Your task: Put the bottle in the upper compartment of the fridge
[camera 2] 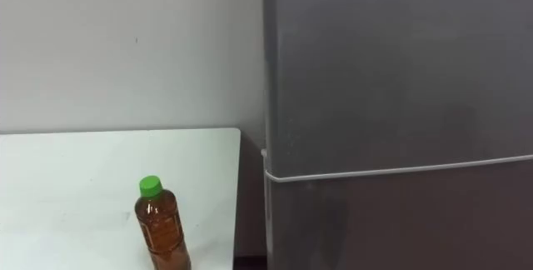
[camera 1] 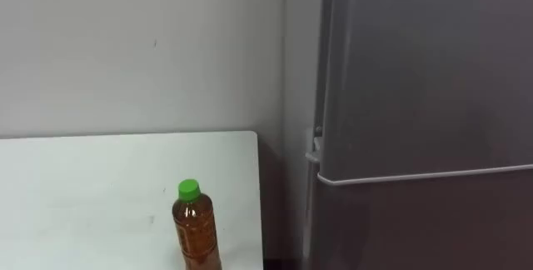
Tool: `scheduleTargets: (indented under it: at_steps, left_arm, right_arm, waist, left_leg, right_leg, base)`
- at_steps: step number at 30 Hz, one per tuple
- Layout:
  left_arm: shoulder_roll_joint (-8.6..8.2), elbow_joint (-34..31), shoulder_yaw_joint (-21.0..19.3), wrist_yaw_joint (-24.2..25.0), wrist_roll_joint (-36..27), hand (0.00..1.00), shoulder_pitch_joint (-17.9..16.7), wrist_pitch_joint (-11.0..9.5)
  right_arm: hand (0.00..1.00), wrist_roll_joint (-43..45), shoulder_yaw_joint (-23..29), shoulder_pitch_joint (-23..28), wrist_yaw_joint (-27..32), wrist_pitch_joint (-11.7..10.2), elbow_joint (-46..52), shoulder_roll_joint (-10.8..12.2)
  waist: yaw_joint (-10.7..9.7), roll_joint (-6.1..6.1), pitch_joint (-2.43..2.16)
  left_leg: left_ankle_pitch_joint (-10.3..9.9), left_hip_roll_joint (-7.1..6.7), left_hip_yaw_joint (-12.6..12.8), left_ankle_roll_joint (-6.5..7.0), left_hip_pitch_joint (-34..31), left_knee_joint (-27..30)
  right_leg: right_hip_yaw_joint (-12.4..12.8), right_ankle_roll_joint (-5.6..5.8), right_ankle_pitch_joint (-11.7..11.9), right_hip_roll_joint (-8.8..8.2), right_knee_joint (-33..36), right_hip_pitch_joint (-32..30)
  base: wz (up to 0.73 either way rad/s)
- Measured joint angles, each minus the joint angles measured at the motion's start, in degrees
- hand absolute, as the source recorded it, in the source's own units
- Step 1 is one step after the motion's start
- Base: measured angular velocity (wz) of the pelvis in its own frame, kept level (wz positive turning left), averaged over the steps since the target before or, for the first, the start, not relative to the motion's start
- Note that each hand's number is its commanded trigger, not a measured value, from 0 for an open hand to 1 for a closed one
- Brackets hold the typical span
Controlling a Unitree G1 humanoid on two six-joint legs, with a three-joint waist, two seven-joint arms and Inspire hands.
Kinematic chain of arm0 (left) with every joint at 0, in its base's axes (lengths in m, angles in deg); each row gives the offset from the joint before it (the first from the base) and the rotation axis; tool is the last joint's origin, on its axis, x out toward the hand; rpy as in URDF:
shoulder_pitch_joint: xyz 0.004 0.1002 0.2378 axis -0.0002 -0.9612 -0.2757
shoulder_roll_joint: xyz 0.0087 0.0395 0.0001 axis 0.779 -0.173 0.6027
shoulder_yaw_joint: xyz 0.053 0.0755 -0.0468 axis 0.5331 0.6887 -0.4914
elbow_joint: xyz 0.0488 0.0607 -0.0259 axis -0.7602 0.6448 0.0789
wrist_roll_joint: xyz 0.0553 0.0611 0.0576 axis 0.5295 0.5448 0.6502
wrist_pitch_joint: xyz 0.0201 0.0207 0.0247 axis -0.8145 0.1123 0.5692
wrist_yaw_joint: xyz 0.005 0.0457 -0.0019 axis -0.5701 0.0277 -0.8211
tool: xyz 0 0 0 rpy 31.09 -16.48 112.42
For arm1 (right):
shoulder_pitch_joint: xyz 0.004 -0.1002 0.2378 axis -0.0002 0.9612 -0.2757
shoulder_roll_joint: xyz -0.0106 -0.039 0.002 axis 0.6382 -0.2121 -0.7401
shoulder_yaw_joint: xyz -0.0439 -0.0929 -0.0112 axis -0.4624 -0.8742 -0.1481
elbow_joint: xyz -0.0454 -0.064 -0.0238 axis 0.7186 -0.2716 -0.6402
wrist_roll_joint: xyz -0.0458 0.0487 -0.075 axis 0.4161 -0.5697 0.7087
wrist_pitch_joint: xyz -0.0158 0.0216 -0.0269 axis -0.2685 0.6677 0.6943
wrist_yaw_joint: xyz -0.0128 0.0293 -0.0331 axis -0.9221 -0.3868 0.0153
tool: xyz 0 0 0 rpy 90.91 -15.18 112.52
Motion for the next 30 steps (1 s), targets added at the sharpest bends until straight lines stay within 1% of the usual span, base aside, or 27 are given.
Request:
scheduleTargets:
  at_steps: [9,20,23,26,29,30]
  left_arm:
    - [-0.03,-0.01,0.05,-1.67,0.7,0.0,0.76,-0.13]
    - [0.05,0.0,-0.08,-2.04,1.11,0.0,0.99,-0.33]
    - [0.04,0.01,-0.18,-2.36,0.69,0.0,0.98,-0.33]
    - [0.02,-0.01,-0.21,-3.73,-1.26,0.0,0.89,-0.42]
    - [0.03,-0.3,-2.35,-5.18,-1.31,0.0,1.23,-0.45]
    - [0.12,-0.53,-3.17,-6.48,-1.31,0.0,1.77,-0.47]
  right_arm:
    - [0.0,2.34,0.05,-0.18,-0.06,-0.06,-0.02,-0.03]
    - [0.0,4.08,0.31,-0.23,-0.03,-0.07,0.11,-0.02]
    - [0.0,4.05,0.59,-0.32,-0.01,-0.09,0.42,-0.02]
    - [0.0,3.73,0.53,-0.19,-0.01,-0.12,0.67,-0.03]
    - [0.0,4.03,0.49,-0.05,0.05,-0.11,1.24,-0.16]
    - [0.0,4.1,0.49,-0.08,0.25,-0.1,1.31,-0.26]
  waist:
    - [-0.05,-0.36,-0.01]
    - [-0.01,-0.66,0.01]
    - [-0.02,-0.56,0.0]
    - [0.02,-0.49,0.01]
    - [0.16,-0.28,0.01]
    - [0.22,-0.15,0.01]
  left_leg:
    - [0.0,0.0,0.11,0.0,0.11,-0.04]
    - [0.0,0.01,0.22,0.0,0.11,-0.08]
    - [0.0,0.08,0.58,0.0,0.42,-0.21]
    - [0.0,0.08,0.44,0.0,0.39,-0.18]
    - [-0.05,0.08,0.53,0.02,0.37,0.07]
    - [-0.05,0.08,0.52,0.02,0.39,0.09]
  right_leg:
    - [0.11,0.0,0.0,0.01,0.06,-0.03]
    - [0.24,0.0,0.0,0.02,-0.01,-0.05]
    - [0.66,0.0,0.0,0.05,0.0,0.06]
    - [0.67,-0.01,0.01,0.06,0.05,0.07]
    - [0.71,-0.01,0.01,0.06,0.14,0.13]
    - [0.75,-0.01,0.01,0.05,0.2,0.09]
  base:
    - [0.0]
    - [0.0]
    - [-0.06]
    - [0.0]
    - [0.0]
    - [0.0]
